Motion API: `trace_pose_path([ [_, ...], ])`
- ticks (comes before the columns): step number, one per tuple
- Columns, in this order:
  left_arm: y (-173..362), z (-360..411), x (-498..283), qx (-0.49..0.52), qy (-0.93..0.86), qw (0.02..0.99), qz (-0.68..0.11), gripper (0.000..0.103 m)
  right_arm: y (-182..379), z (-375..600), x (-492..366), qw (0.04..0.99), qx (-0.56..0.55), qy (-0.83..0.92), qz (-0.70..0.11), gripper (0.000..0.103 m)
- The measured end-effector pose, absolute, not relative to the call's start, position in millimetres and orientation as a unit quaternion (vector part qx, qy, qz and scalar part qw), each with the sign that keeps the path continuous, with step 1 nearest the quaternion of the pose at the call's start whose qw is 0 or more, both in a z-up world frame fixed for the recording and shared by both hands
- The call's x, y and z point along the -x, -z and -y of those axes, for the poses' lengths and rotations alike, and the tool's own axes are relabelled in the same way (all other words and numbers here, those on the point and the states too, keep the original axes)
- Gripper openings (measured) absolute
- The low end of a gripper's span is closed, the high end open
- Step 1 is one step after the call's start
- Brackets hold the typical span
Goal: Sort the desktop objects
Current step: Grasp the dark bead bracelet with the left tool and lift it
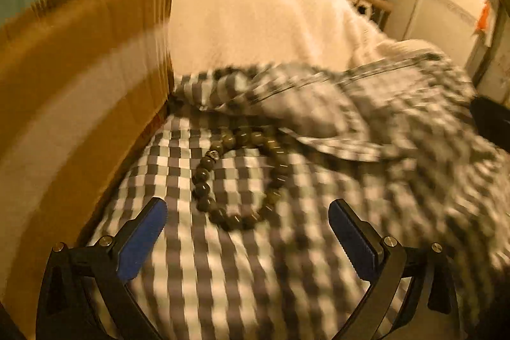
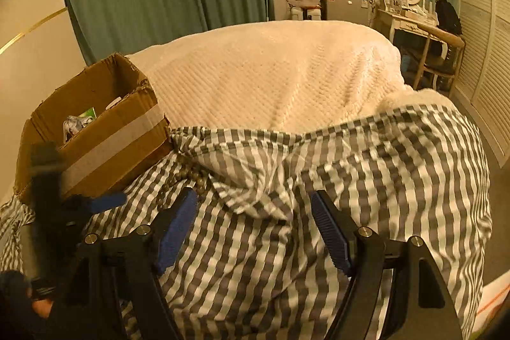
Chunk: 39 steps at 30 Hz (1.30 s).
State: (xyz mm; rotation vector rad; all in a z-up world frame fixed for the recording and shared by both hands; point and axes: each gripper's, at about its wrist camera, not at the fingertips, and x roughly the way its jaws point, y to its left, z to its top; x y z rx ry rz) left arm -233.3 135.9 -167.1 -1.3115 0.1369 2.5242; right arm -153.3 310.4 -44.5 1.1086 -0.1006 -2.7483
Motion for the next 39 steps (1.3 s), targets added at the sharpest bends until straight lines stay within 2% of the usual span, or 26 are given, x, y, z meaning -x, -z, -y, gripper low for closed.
trace_pose_path([
  [2, 185, -134, 248, 0.476, -0.867, 0.143, -0.040, 0.100, 48, -313, 154, 0.095, -0.378, 0.920, 0.044, 0.074],
  [4, 190, -132, 252, 0.464, -0.872, 0.152, -0.033, 0.075, 51, -316, 153, 0.094, -0.380, 0.919, 0.050, 0.074],
  [5, 186, -130, 251, 0.455, -0.875, 0.159, -0.033, 0.042, 51, -317, 152, 0.094, -0.380, 0.919, 0.052, 0.074],
  [6, 184, -130, 250, 0.452, -0.877, 0.161, -0.035, 0.023, 51, -319, 151, 0.094, -0.379, 0.919, 0.057, 0.074],
  [9, 171, -126, 238, 0.433, -0.884, 0.174, -0.030, 0.022, 52, -319, 148, 0.087, -0.380, 0.919, 0.061, 0.074],
  [10, 168, -124, 233, 0.430, -0.885, 0.179, -0.027, 0.013, 52, -319, 147, 0.085, -0.381, 0.919, 0.062, 0.074],
  [11, 165, -123, 228, 0.426, -0.886, 0.182, -0.026, 0.010, 52, -317, 144, 0.083, -0.382, 0.918, 0.062, 0.074],
  [23, 108, -90, 167, 0.385, -0.893, 0.223, 0.064, 0.010, 37, -290, 94, 0.091, -0.366, 0.924, 0.063, 0.074],
  [34, -35, -27, 135, 0.233, -0.945, 0.207, 0.103, 0.010, 4, -268, 88, 0.117, -0.347, 0.928, 0.068, 0.075],
  [39, -58, 1, 156, 0.214, -0.962, 0.150, 0.076, 0.010, -22, -242, 103, 0.139, -0.324, 0.934, 0.053, 0.078],
])
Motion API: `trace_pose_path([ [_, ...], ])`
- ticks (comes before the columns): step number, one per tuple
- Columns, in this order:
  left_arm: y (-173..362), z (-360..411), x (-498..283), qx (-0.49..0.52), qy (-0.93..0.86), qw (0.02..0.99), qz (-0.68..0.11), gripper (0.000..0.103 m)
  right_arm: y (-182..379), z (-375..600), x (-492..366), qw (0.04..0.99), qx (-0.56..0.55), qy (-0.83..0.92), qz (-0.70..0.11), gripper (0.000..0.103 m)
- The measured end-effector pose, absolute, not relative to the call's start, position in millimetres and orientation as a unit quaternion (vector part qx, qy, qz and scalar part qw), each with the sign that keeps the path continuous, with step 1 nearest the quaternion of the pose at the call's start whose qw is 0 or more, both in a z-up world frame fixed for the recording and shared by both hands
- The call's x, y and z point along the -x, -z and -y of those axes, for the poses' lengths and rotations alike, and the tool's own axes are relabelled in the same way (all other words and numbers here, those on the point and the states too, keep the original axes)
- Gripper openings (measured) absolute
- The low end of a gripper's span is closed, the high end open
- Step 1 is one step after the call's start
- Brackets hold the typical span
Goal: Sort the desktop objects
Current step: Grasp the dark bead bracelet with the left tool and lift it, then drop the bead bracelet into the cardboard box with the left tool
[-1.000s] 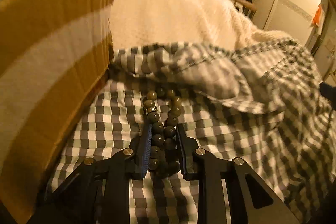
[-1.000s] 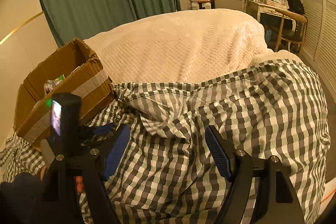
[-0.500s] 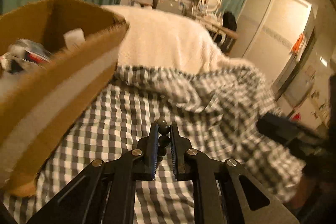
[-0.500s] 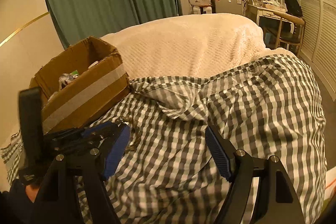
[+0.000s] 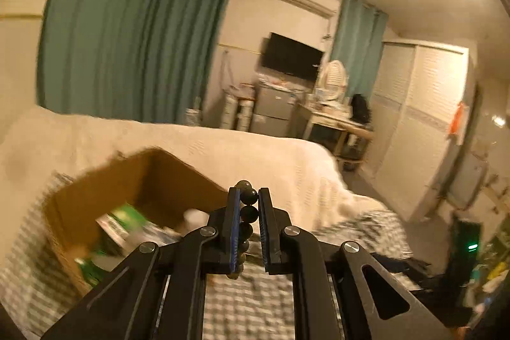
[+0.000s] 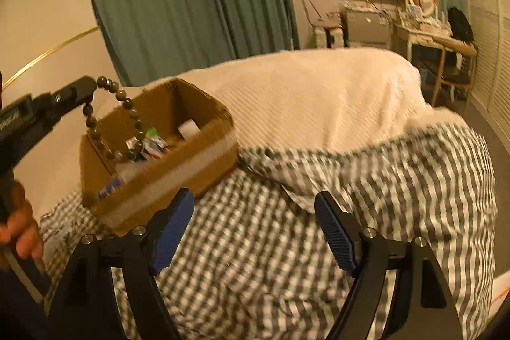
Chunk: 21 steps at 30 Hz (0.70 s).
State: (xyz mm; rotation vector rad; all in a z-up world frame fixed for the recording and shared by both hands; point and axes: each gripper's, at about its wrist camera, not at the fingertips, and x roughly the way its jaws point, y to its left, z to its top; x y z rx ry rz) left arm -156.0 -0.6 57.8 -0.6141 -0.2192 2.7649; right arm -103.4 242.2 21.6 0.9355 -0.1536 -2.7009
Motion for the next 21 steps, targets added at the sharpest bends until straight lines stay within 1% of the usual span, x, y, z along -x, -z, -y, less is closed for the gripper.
trace_pose_path([
  [4, -42, 25, 177, 0.238, -0.964, 0.093, 0.076, 0.011, -33, -218, 116, 0.155, -0.313, 0.936, 0.046, 0.078],
  [5, -28, 30, 188, 0.265, -0.959, 0.075, 0.069, 0.013, -33, -211, 118, 0.156, -0.311, 0.936, 0.043, 0.078],
  [7, -5, 36, 197, 0.296, -0.952, 0.050, 0.065, 0.023, -31, -203, 118, 0.155, -0.310, 0.937, 0.037, 0.078],
  [8, 7, 37, 199, 0.308, -0.948, 0.043, 0.066, 0.037, -27, -197, 118, 0.153, -0.313, 0.937, 0.032, 0.079],
  [9, 16, 37, 197, 0.311, -0.947, 0.042, 0.069, 0.057, -24, -194, 118, 0.149, -0.316, 0.937, 0.027, 0.082],
  [10, 22, 36, 192, 0.307, -0.948, 0.044, 0.071, 0.066, -19, -192, 116, 0.139, -0.319, 0.937, 0.023, 0.090],
  [11, 26, 36, 186, 0.298, -0.951, 0.044, 0.073, 0.083, -12, -191, 115, 0.124, -0.319, 0.939, 0.019, 0.096],
  [12, 29, 35, 177, 0.287, -0.954, 0.043, 0.072, 0.095, -9, -191, 114, 0.114, -0.319, 0.941, 0.018, 0.098],
  [13, 30, 33, 170, 0.279, -0.957, 0.045, 0.069, 0.098, -7, -194, 113, 0.107, -0.317, 0.942, 0.020, 0.103],
  [14, 29, 30, 164, 0.272, -0.959, 0.046, 0.066, 0.103, -6, -196, 112, 0.101, -0.316, 0.943, 0.022, 0.102],
  [17, 28, 19, 151, 0.272, -0.959, 0.046, 0.057, 0.103, -4, -202, 112, 0.085, -0.320, 0.943, 0.027, 0.102],
  [21, 29, 20, 143, 0.298, -0.952, 0.020, 0.073, 0.103, -2, -207, 106, 0.078, -0.320, 0.943, 0.034, 0.102],
])
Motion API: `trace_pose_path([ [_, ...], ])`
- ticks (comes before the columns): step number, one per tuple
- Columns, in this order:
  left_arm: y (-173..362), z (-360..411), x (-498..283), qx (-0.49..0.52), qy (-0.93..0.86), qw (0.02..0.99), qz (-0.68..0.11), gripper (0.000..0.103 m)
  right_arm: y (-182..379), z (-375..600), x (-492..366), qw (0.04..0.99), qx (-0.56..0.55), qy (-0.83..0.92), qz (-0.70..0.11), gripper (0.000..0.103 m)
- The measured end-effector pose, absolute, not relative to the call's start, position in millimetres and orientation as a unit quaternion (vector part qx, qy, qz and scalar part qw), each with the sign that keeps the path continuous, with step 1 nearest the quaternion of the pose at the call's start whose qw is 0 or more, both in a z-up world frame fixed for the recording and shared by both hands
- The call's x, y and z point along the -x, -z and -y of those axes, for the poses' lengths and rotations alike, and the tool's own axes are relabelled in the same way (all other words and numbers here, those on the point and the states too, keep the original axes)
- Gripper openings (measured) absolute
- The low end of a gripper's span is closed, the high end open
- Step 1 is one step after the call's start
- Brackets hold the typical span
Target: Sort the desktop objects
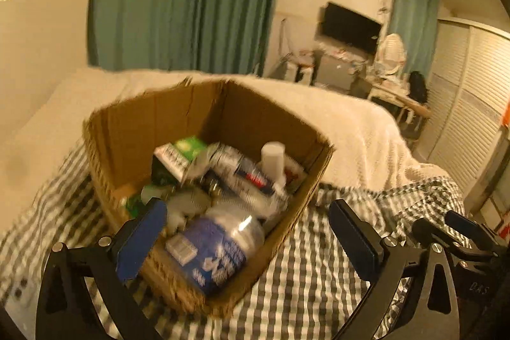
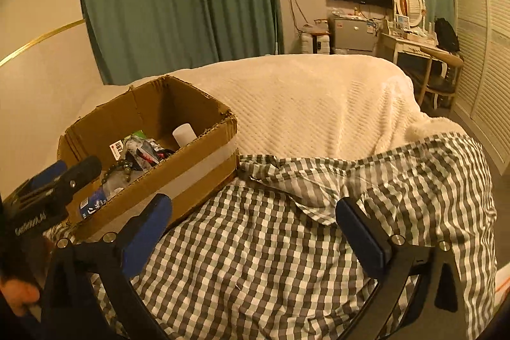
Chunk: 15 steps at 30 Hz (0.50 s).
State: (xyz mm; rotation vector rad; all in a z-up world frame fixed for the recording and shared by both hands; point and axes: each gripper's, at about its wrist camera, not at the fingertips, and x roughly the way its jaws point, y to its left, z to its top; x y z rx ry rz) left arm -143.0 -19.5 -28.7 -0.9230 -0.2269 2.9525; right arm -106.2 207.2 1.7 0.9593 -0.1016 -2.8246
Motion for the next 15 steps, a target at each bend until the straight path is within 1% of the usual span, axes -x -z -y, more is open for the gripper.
trace_pose_path([
  [3, 33, 21, 141, 0.312, -0.946, 0.023, 0.086, 0.103, 1, -210, 101, 0.071, -0.323, 0.943, 0.028, 0.102],
  [15, 34, 11, 131, 0.315, -0.948, 0.008, 0.055, 0.103, 10, -220, 99, 0.064, -0.340, 0.937, 0.042, 0.102],
])
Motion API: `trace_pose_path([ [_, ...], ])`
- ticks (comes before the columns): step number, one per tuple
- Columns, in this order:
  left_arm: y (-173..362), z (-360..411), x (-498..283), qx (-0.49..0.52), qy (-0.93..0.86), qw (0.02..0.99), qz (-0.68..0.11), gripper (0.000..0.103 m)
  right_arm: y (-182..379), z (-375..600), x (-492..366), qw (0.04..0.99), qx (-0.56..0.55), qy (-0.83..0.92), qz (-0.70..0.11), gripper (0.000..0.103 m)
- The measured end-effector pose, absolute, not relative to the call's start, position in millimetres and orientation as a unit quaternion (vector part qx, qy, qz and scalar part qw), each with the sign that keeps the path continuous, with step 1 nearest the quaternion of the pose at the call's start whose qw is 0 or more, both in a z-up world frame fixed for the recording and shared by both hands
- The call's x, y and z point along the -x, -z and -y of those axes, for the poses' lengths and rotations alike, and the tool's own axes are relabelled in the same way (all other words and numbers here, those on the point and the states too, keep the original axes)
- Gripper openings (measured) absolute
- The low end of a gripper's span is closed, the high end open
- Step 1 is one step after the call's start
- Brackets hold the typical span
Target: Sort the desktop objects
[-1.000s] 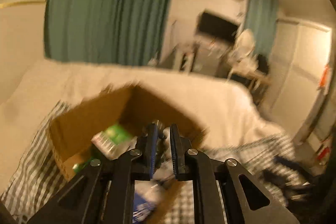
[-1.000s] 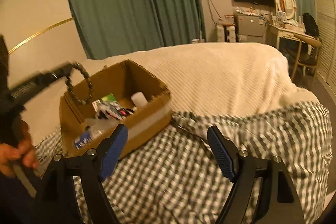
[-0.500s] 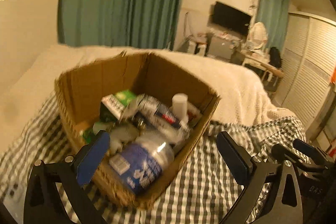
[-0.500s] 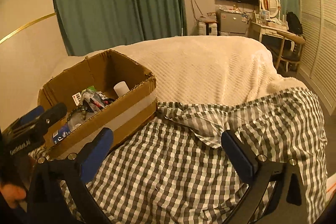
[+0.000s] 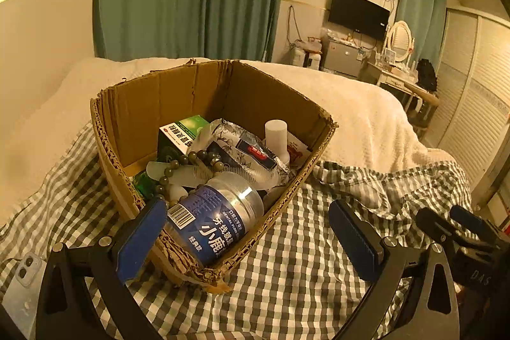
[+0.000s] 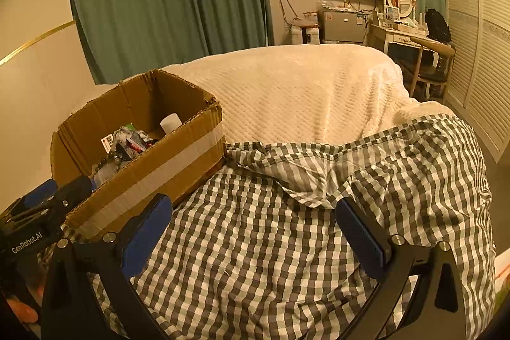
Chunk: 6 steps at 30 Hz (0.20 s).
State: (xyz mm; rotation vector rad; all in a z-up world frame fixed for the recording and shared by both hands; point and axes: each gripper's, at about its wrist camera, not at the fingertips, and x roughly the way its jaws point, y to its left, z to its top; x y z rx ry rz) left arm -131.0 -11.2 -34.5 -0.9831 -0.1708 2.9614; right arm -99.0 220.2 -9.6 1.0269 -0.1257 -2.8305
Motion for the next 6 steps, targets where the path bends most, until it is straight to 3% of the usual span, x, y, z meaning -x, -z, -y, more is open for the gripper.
trace_pose_path([
  [6, 35.4, 12.6, 126.6, 0.298, -0.951, 0.031, 0.075, 0.103, 17.6, -215.2, 101.2, 0.067, -0.351, 0.933, 0.038, 0.102],
])
